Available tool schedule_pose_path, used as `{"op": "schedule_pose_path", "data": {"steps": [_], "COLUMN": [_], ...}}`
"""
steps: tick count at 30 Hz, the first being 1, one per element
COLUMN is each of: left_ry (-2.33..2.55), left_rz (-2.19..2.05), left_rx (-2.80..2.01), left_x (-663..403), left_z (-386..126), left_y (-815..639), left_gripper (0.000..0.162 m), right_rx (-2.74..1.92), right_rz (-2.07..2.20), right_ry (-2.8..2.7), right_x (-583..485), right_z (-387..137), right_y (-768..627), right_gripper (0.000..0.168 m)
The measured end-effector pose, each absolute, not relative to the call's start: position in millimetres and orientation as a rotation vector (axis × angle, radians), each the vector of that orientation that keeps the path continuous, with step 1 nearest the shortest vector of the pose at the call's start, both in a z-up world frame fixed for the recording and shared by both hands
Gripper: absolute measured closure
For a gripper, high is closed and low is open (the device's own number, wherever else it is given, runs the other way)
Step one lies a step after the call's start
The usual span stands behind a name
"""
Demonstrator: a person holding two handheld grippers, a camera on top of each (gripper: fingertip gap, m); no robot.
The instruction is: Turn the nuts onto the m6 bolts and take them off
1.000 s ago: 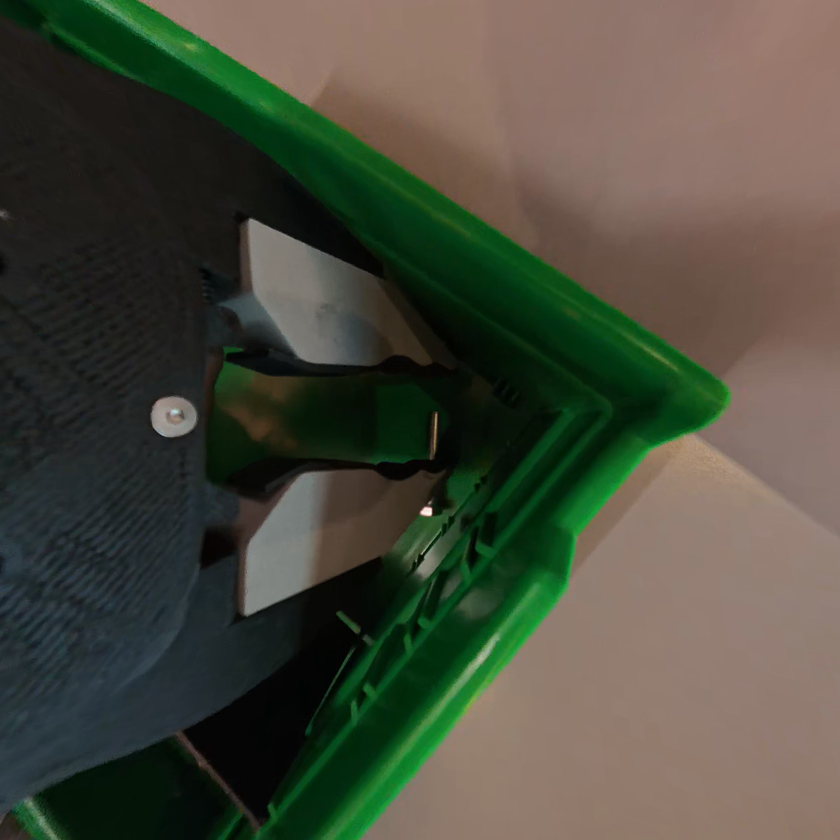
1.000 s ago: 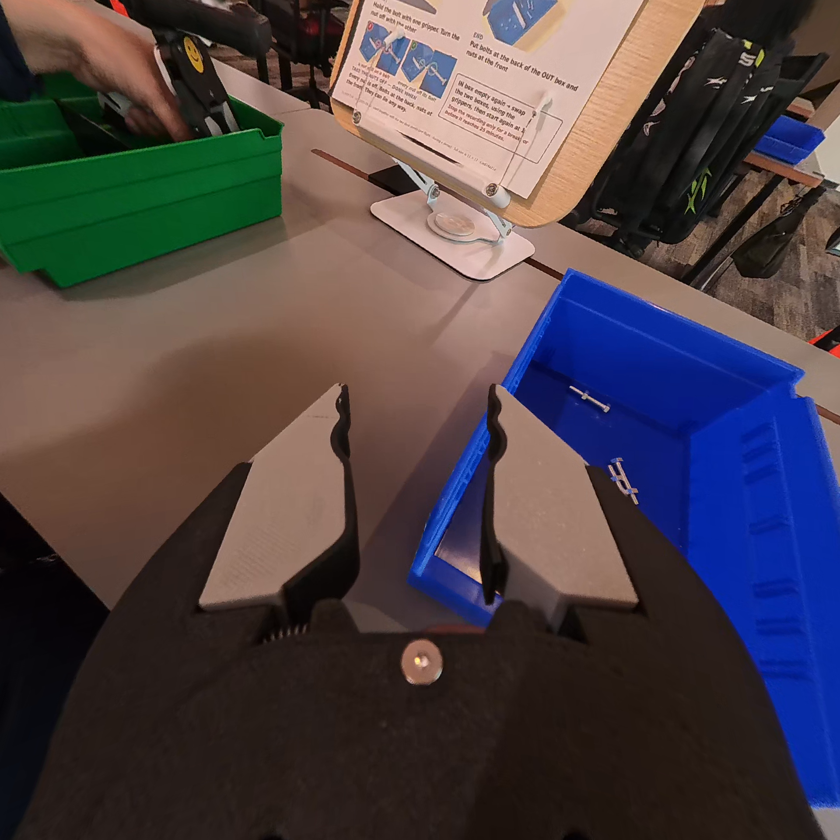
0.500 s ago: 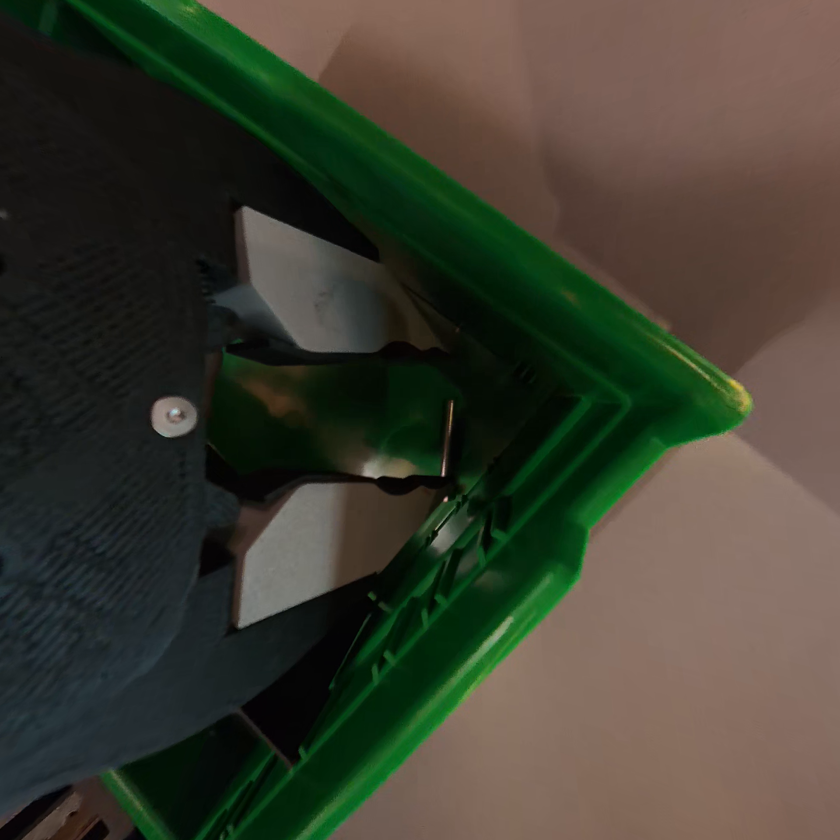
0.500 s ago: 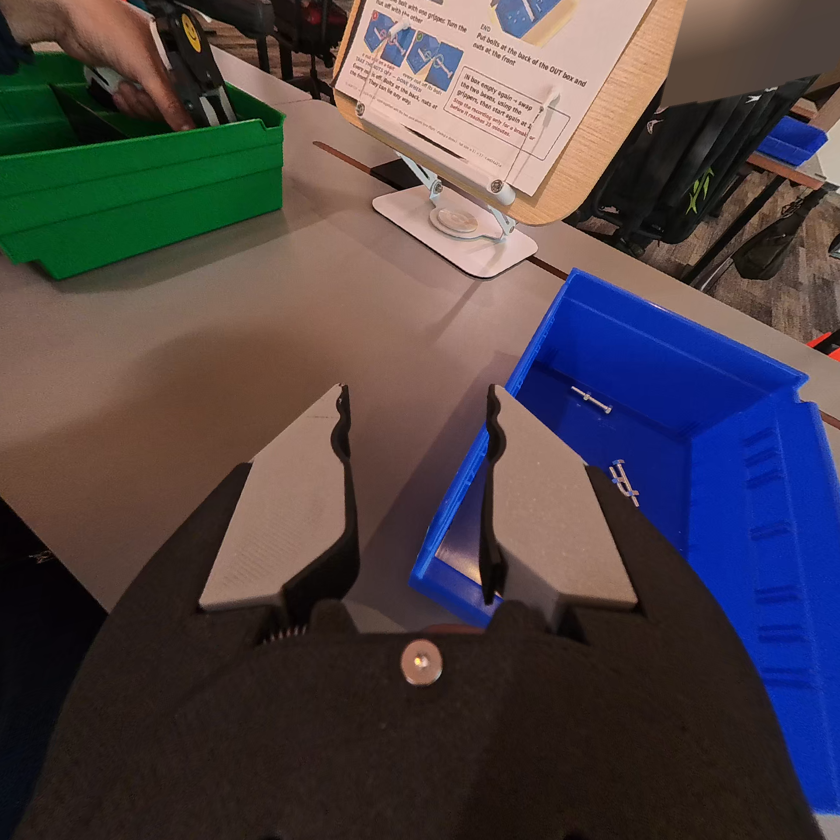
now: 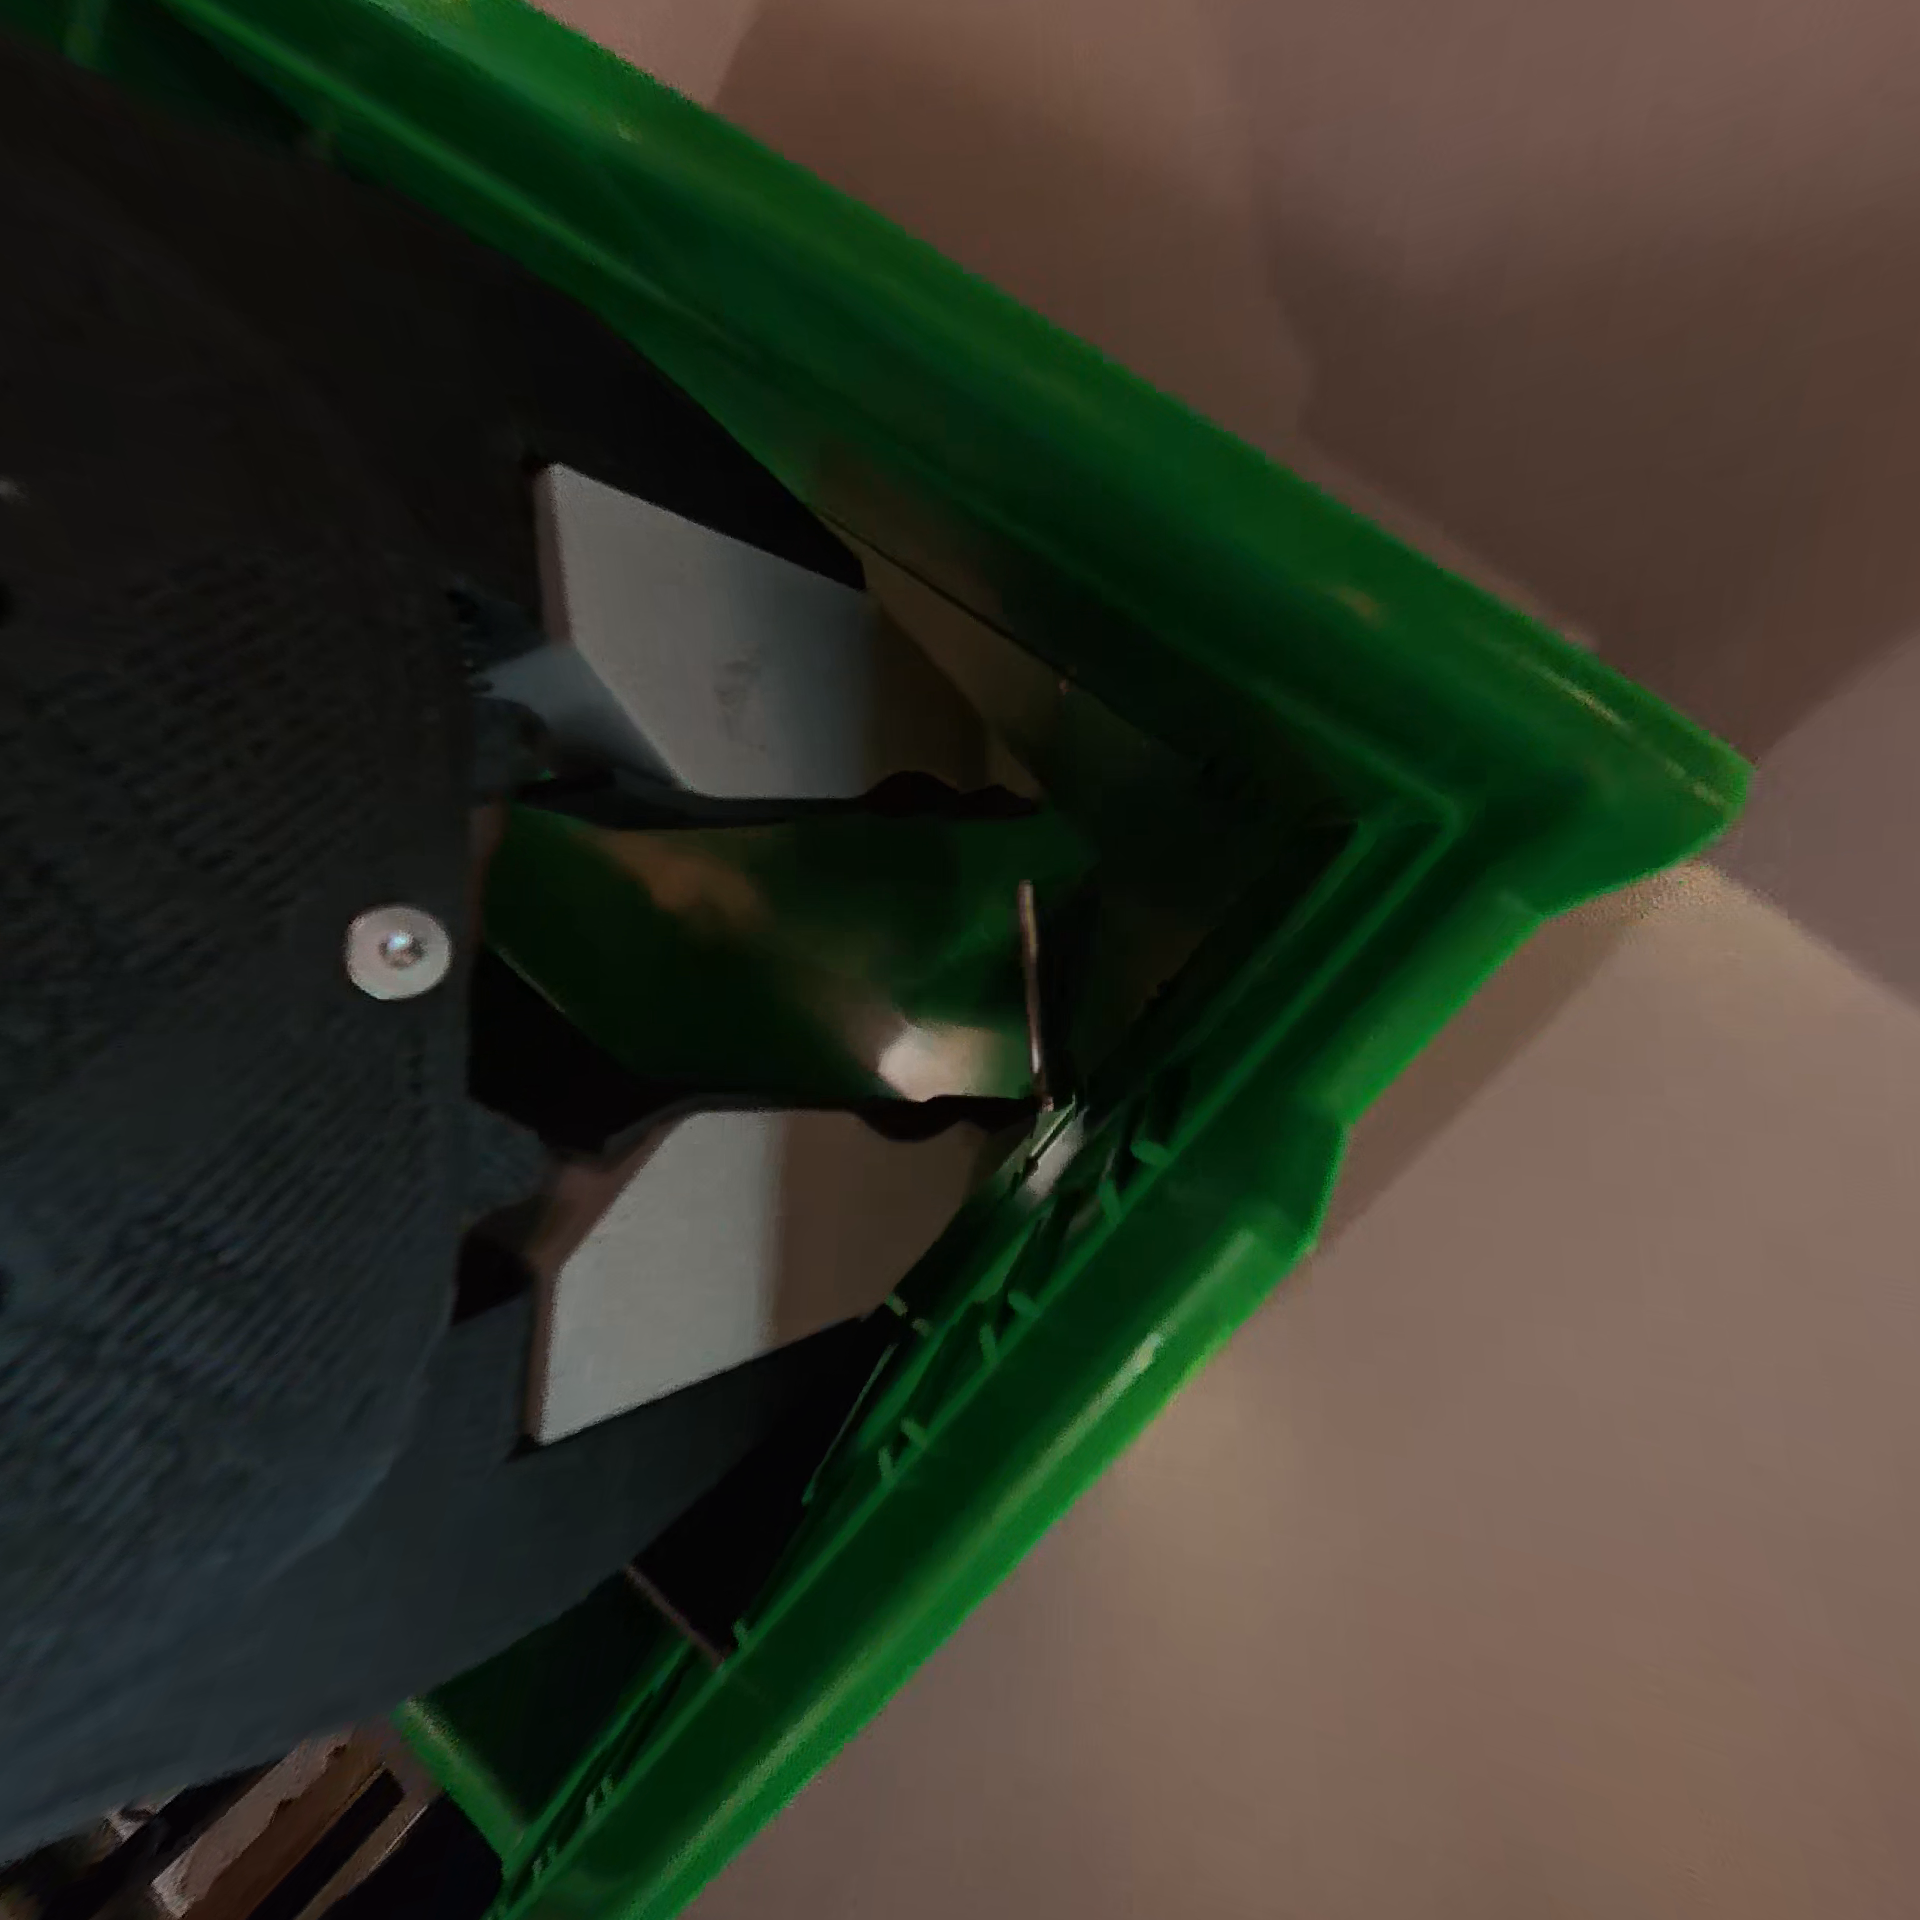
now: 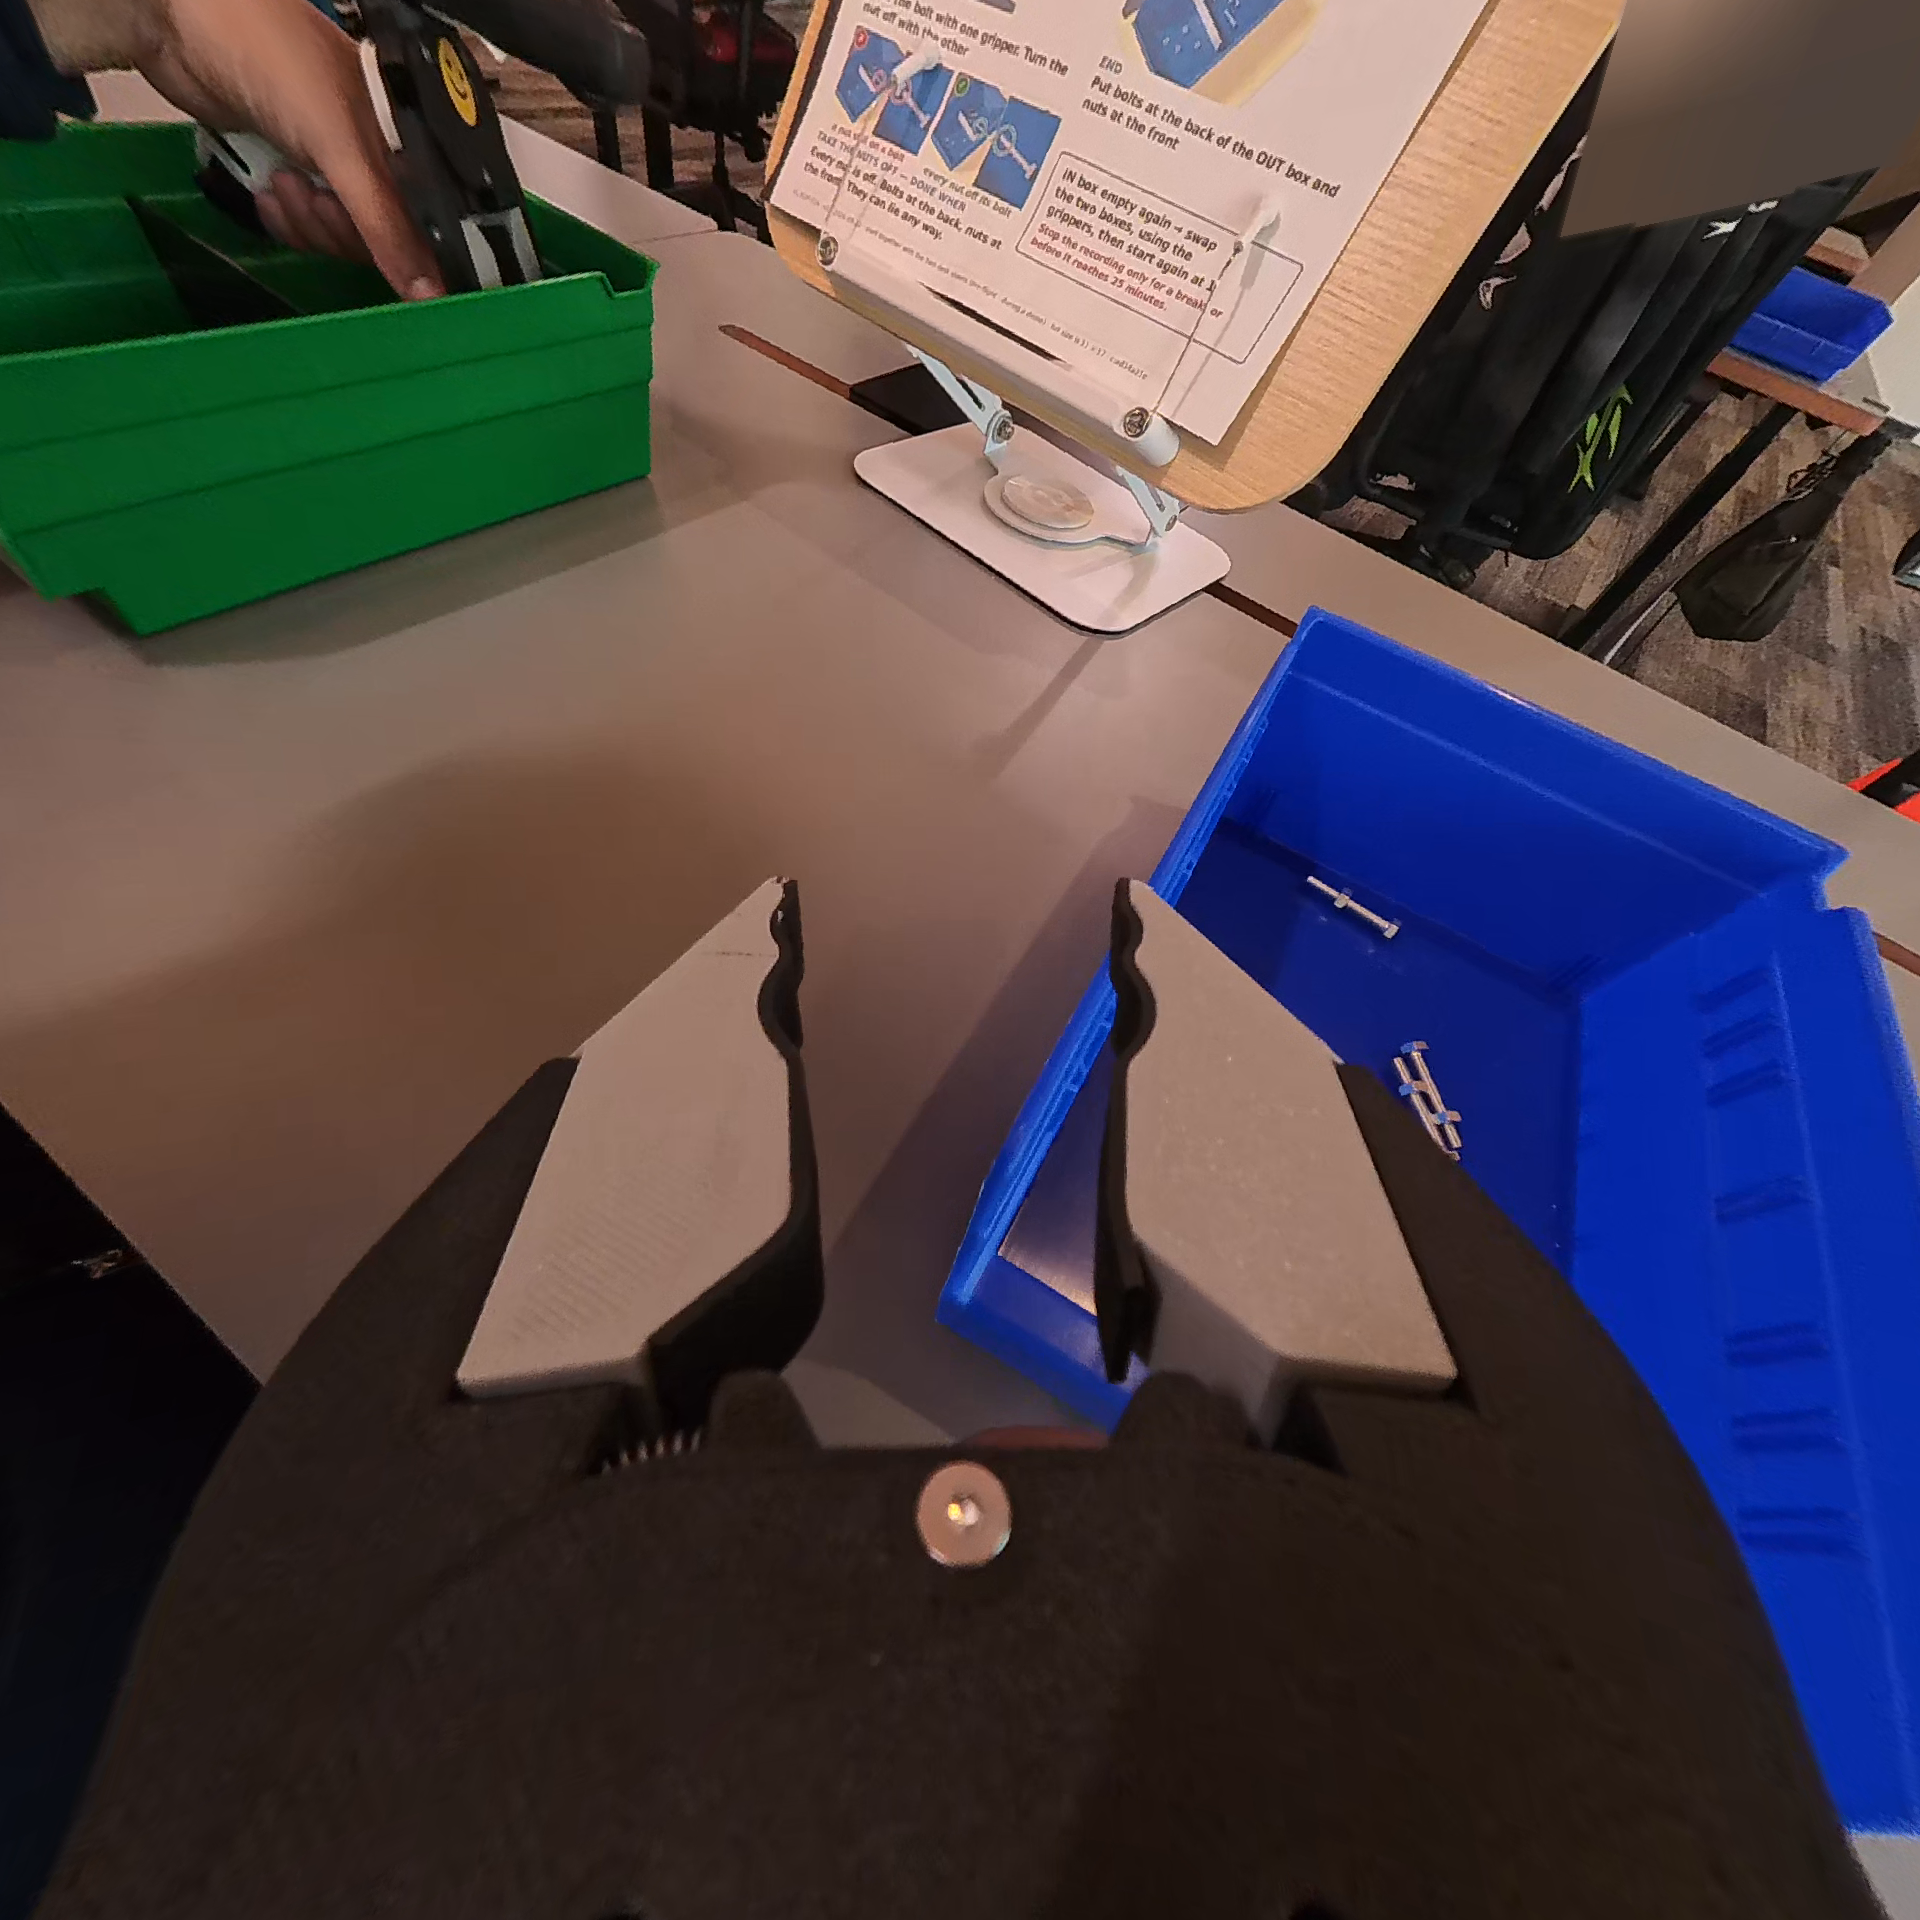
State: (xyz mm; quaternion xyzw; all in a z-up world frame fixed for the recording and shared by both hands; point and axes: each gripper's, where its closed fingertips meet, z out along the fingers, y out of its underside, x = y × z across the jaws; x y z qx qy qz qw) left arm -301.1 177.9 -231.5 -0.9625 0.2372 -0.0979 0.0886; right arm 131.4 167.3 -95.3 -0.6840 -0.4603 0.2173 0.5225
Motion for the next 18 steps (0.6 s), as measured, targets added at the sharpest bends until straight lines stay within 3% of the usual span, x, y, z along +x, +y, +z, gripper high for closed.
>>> {"op": "schedule_pose_path", "data": {"steps": [3, 6, 18], "left_ry": [0.690, 0.679, 0.559], "left_rz": [-0.205, -0.170, -0.274], "left_rx": [-2.867, -2.864, -2.927], "left_x": [-309, -315, -317], "left_z": [-232, -230, -232], "left_y": [182, 184, 172], "left_gripper": [0.097, 0.107, 0.106], "right_rx": [-1.637, -1.638, -1.635], "right_rz": [0.526, 0.524, 0.525], "right_ry": [-1.101, -1.108, -1.111], "right_x": [131, 130, 131], "right_z": [-95, -96, -97], "right_y": [167, 167, 166], "right_gripper": [0.111, 0.111, 0.112]}}
